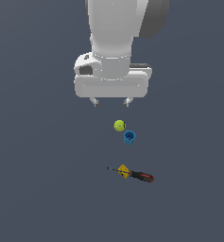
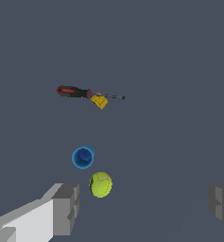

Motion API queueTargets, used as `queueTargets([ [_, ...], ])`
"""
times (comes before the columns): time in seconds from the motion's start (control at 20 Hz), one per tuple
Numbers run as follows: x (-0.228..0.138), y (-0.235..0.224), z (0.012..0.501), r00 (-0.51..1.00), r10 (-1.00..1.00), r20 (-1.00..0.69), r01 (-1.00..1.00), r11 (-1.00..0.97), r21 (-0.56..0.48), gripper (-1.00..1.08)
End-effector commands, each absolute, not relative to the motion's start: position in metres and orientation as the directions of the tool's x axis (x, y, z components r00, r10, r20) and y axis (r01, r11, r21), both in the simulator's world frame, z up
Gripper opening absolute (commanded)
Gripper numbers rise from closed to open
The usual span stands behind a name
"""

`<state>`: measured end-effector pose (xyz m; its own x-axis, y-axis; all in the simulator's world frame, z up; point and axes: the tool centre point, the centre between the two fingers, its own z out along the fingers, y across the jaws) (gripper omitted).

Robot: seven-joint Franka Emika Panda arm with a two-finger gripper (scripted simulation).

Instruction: Pick up a designated object from a clutter of objects.

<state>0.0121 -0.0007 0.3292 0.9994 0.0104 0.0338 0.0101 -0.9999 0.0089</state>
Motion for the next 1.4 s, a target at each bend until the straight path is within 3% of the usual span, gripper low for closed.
queueTargets([
  [0.0,0.012,-0.001,0.329,0.999,0.01,0.034,0.01,-1.0,0.009,1.0],
  [0.75,0.011,0.019,0.34,0.999,-0.005,0.045,-0.005,-1.0,-0.015,1.0],
  [1.35,0.0,0.027,0.281,0.991,-0.127,0.034,-0.127,-0.992,-0.018,1.0],
])
